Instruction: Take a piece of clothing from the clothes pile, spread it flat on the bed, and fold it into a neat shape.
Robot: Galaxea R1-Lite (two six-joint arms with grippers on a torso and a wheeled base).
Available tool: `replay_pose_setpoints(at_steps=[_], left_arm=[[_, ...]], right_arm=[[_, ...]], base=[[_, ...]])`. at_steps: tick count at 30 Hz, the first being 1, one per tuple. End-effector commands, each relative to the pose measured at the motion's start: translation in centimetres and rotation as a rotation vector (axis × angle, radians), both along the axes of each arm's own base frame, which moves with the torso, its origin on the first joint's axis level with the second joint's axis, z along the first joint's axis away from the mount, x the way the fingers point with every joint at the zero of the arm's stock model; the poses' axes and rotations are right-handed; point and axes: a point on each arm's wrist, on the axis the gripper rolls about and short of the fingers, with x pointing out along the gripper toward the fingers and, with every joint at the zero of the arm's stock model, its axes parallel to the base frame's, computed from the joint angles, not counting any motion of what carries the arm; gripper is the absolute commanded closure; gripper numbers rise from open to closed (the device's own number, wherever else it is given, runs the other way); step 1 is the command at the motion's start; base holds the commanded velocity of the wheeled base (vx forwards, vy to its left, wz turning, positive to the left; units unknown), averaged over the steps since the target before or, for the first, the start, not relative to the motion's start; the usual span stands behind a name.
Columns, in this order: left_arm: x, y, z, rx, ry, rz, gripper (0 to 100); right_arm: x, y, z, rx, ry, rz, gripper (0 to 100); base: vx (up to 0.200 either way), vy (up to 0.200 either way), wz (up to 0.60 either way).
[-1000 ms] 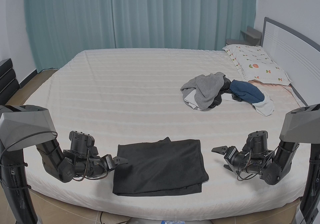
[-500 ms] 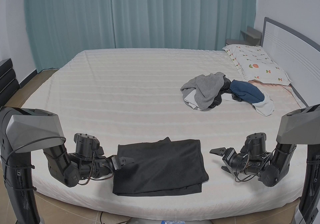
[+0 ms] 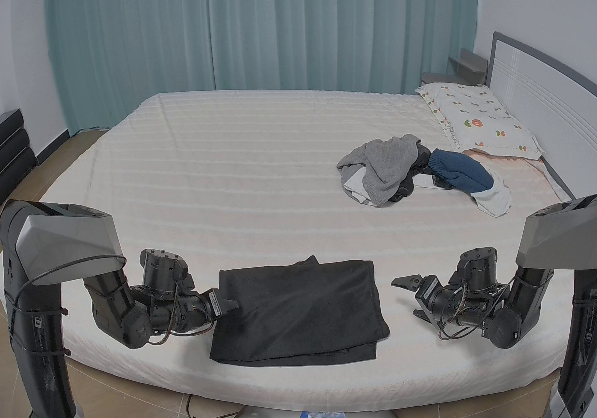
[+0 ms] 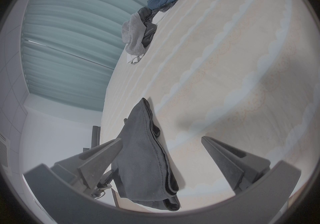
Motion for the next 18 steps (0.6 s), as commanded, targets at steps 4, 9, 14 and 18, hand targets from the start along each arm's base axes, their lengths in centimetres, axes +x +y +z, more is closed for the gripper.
replay_pose_setpoints(at_steps=[4,9,14,18], left_arm=[[0.04,0.15,0.15,-0.014,0.001,0.018,100],[0.2,0.26,0.28,-0.019,-0.013,0.023,100],[0.21,0.26,0.38,-0.02,-0.015,0.024,100],[0.19,0.37,0.94,-0.029,-0.035,0.031,100]], right_arm=[[0.0,0.01,0.04,0.0,-0.002,0.001,0],[-0.03,0.0,0.07,0.002,-0.001,0.0,0],[-0.04,-0.06,0.29,0.003,-0.007,-0.002,0],[-0.08,-0.07,0.22,0.003,-0.004,-0.002,0]], base=[[0.0,0.0,0.0],[0.0,0.0,0.0],[0.0,0.0,0.0],[0.0,0.0,0.0]])
